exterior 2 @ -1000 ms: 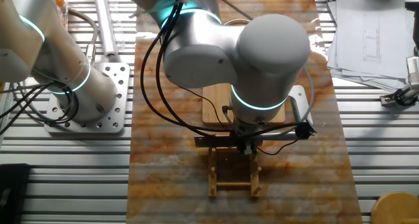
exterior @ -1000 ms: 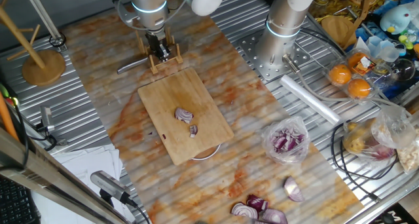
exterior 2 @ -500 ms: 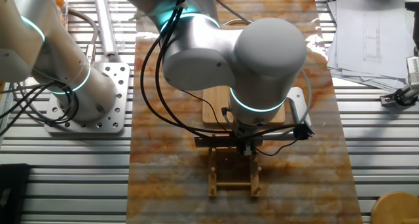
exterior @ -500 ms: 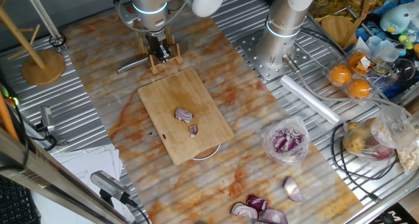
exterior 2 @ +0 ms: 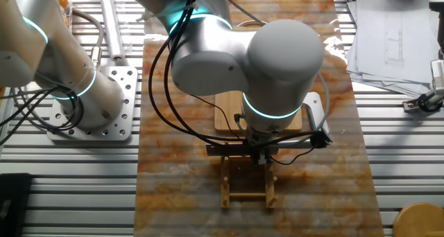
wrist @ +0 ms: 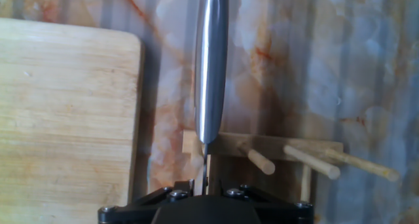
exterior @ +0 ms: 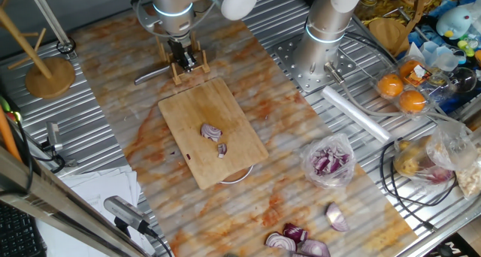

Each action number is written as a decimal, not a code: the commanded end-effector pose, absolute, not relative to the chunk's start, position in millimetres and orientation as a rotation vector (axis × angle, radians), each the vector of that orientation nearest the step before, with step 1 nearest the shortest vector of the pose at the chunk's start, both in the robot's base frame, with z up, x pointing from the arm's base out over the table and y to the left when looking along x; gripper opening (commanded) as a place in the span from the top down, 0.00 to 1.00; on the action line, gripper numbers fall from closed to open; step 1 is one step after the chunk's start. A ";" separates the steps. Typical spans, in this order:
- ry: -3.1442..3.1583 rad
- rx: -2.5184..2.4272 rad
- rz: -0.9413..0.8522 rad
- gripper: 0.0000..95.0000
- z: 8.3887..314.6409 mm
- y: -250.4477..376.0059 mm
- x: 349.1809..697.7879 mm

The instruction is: Chop the onions

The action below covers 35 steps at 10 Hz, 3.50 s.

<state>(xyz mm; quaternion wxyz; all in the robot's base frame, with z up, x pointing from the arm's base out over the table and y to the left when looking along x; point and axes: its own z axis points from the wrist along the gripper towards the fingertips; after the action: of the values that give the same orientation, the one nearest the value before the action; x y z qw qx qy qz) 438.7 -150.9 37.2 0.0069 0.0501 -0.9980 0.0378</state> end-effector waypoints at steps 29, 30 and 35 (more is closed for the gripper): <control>-3.103 0.270 -0.066 1.00 145.5 43.9 528.5; -3.090 0.272 -0.071 1.00 136.3 54.8 534.2; -3.082 0.405 -0.018 1.00 131.0 60.6 536.9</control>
<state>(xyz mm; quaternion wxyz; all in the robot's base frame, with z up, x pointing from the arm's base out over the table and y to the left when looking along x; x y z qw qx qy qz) 537.0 61.1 131.8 0.0282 0.1067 -0.9937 -0.0177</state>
